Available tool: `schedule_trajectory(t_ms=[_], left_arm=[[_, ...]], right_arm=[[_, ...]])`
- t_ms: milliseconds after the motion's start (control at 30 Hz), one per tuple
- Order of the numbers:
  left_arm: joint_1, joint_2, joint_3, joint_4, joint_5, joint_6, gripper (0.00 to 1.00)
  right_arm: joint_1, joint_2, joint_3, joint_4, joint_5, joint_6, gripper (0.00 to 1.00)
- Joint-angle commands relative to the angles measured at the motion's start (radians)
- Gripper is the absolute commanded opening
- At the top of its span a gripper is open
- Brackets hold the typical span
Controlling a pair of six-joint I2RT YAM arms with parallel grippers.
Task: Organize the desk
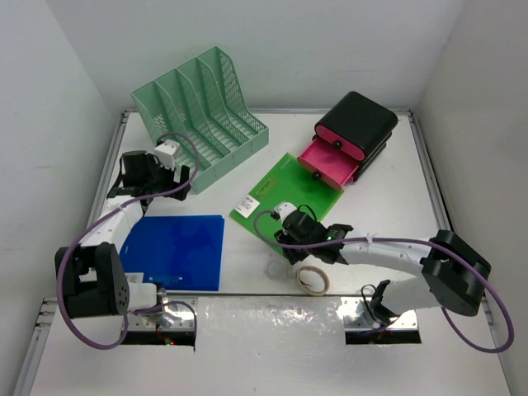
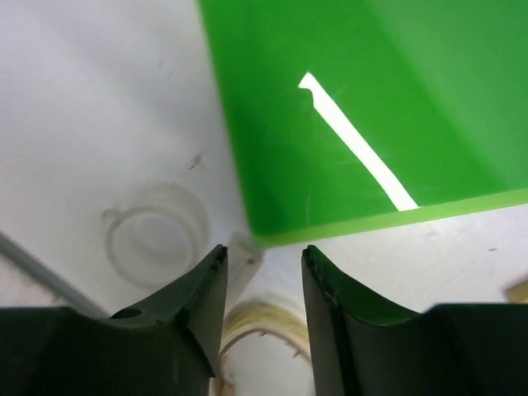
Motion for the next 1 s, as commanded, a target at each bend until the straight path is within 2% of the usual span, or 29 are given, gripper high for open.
schedule_trajectory(t_ms=[0,167,233,367,500,633,767,800,833,967], left_arm=[[0.0,-0.035,0.034,0.015,0.007,-0.002,0.86],[-0.002,-0.038,0.034,0.013,0.005,0.0,0.86],[-0.002,-0.039,0.034,0.013,0.004,0.001,0.86],[-0.002,-0.039,0.033,0.013,0.005,0.0,0.86],[-0.002,-0.044,0.034,0.012,-0.002,0.003,0.86],[0.0,-0.065,0.048,-0.002,-0.085,0.029,0.86],[0.035,-0.094,0.057,-0.038,-0.214,0.066,0.86],[0.055,-0.098,0.054,-0.042,-0.219,0.067,0.86],[0.073,-0.099,0.053,-0.057,-0.211,0.069,0.86],[0.181,-0.128,0.031,-0.09,-0.161,0.081,0.87]], right_arm=[[0.04,0.007,0.018,-0.061,-0.028,0.072,0.43],[0.078,0.053,0.015,-0.098,-0.025,0.131,0.44],[0.089,0.062,0.012,-0.12,0.007,0.154,0.42],[0.092,0.053,-0.02,-0.07,-0.032,0.17,0.39],[0.092,0.1,-0.026,-0.028,-0.037,0.165,0.42],[0.094,0.154,-0.015,0.001,-0.02,0.141,0.41],[0.092,0.193,0.015,-0.016,-0.026,0.122,0.32],[0.092,0.194,0.017,-0.016,-0.023,0.121,0.28],[0.092,0.19,0.017,-0.016,-0.02,0.121,0.18],[0.092,0.138,0.028,-0.049,0.006,0.11,0.0]])
